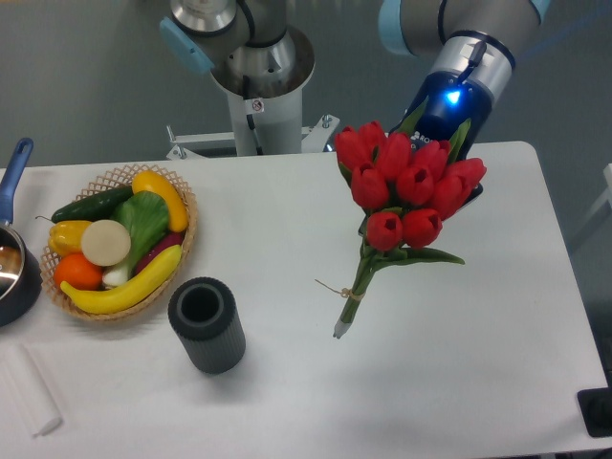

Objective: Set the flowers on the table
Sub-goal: 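Hold the red tulip bouquet by its stems above the table, then lower the held tulip bouquet toward the table beside the black cup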

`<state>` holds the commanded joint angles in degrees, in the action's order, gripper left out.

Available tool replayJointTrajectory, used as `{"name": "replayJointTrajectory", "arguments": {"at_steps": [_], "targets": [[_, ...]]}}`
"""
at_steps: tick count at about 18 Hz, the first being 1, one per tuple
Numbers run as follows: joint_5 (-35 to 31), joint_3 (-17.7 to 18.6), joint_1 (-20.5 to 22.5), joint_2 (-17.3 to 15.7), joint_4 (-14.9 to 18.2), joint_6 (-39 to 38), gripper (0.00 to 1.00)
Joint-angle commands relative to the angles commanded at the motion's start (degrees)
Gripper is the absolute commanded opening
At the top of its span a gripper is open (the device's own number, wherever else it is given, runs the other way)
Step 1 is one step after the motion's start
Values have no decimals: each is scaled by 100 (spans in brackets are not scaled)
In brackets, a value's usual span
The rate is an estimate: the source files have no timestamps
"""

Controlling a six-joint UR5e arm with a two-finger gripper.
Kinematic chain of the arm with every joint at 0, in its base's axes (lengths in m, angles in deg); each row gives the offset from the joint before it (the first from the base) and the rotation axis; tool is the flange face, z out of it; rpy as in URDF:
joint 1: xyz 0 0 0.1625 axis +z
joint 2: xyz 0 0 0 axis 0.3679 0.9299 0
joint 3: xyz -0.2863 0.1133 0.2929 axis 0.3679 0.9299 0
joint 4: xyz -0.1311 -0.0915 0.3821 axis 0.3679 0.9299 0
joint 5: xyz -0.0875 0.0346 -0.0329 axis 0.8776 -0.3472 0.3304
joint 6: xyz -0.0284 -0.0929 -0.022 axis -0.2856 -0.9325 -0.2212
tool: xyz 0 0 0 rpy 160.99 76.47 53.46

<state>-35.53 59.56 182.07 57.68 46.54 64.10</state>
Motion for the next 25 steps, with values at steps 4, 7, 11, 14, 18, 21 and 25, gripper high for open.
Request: {"name": "replayJointTrajectory", "arguments": {"at_steps": [4, 7, 11, 14, 18, 21, 25], "targets": [[0, 62, -18, -35, 0, 88, 39], [-26, 88, -9, -44, 9, 88, 39], [-88, 88, -44, -79, 9, 88, 39], [-744, 79, -70, -149, 9, 105, 39], [-1684, 167, -246, -281, 26, 360, 39], [-2529, 316, -570, -299, 35, 605, 39], [-3032, 395, -747, -290, 44, 966, 39]]}}
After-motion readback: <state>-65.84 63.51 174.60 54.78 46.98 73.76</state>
